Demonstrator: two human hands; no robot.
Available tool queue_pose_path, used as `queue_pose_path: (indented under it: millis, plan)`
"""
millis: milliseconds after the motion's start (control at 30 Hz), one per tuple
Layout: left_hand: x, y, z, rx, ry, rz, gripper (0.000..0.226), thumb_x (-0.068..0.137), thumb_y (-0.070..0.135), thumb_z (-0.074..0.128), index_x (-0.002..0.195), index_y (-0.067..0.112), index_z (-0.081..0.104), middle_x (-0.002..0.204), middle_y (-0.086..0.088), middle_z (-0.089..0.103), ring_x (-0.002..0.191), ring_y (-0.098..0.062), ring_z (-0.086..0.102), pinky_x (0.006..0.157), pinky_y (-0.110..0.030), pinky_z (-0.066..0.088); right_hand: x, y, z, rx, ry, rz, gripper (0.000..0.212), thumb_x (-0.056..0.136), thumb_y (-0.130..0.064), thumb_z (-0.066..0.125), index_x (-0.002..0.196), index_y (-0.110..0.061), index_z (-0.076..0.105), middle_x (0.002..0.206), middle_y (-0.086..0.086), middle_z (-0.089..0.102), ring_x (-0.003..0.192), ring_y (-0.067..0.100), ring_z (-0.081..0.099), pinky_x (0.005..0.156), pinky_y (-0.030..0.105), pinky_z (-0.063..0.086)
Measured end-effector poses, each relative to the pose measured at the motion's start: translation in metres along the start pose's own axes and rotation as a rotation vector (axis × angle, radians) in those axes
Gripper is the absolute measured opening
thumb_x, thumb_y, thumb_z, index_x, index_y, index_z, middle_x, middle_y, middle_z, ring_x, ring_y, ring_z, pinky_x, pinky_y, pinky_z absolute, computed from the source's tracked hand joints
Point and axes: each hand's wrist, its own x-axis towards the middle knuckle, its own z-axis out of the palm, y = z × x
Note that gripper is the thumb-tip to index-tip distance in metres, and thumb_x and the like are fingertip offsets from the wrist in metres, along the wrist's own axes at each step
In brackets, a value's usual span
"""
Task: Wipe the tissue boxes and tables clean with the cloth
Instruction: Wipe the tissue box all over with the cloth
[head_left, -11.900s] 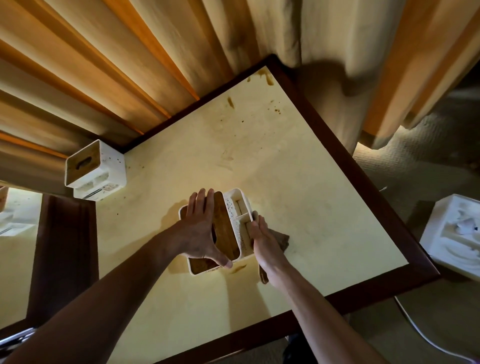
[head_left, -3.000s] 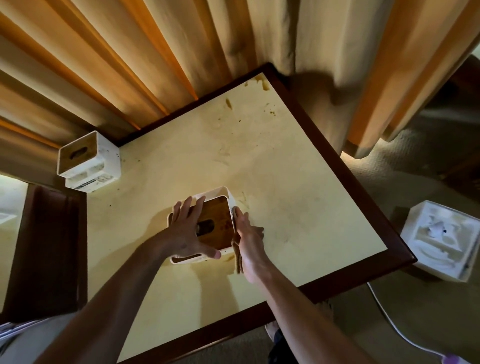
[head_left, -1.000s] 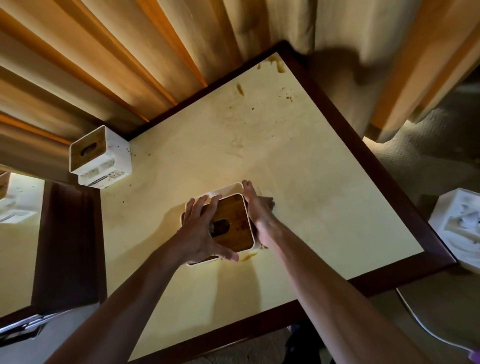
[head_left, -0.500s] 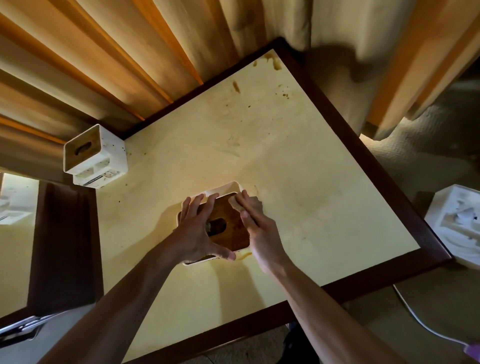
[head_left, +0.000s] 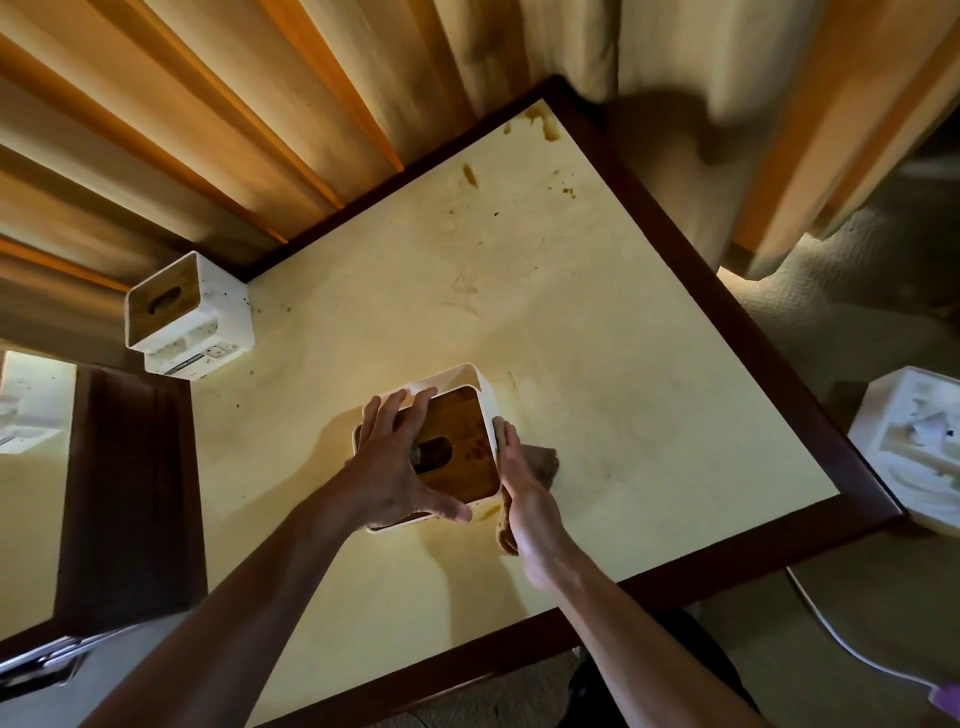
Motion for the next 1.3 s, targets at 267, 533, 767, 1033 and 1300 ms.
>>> queue_pose_path:
  millis: [267,533,767,1033,1300]
  plan:
    - [0.003,-0.003,0.002,-0.003,-0.009,-0.003,0.152,0.041,0.071,0.088,0.152,0.048,-0.012,0.159,0.02,-0.021,0.147,-0.015,-0.028,0.12,-0.058,0.012,0.042,-0.03,-0.008,0.029,0.015,0.188,0.061,0.09,-0.074,0.032,0.131,-0.036,0.056,0.124,0.005,0.066,0.112,0.023,0.065,0.095,0.048,0.054]
    - [0.001,-0.001,-0.002,0.0,-0.039,-0.002,0.153,0.039,0.074,0.084,0.154,0.045,-0.014,0.161,0.017,-0.021,0.148,-0.017,-0.027,0.121,-0.056,0.009,0.059,-0.068,0.004,-0.191,0.029,-0.119,0.04,0.107,-0.033,0.031,0.145,-0.033,0.043,0.155,-0.008,0.031,0.137,0.011,0.037,0.091,0.013,0.047]
    - [0.001,0.0,-0.003,0.008,-0.054,-0.016,0.155,0.038,0.075,0.082,0.153,0.043,-0.018,0.161,0.016,-0.023,0.148,-0.017,-0.029,0.121,-0.054,0.009,0.035,-0.042,0.003,-0.081,0.037,-0.282,0.034,0.103,-0.029,0.044,0.129,-0.048,0.057,0.147,-0.005,0.042,0.136,0.016,0.042,0.112,0.05,0.037]
    - [0.0,0.002,-0.002,0.029,-0.034,-0.006,0.153,0.038,0.074,0.081,0.153,0.045,-0.015,0.163,0.011,-0.02,0.149,-0.021,-0.026,0.122,-0.05,0.004,0.005,-0.014,0.0,-0.061,0.017,-0.213,0.038,0.103,-0.041,0.039,0.137,-0.057,0.038,0.149,-0.006,0.034,0.137,0.007,0.037,0.111,0.041,0.041]
    - [0.001,0.002,-0.001,0.052,-0.027,-0.004,0.153,0.037,0.077,0.077,0.154,0.043,-0.015,0.164,0.01,-0.019,0.149,-0.023,-0.025,0.121,-0.052,0.004,0.013,0.005,0.0,-0.09,-0.038,-0.015,0.081,0.074,-0.091,0.037,0.145,-0.057,0.018,0.162,-0.001,0.018,0.148,0.021,0.02,0.118,0.059,0.018]
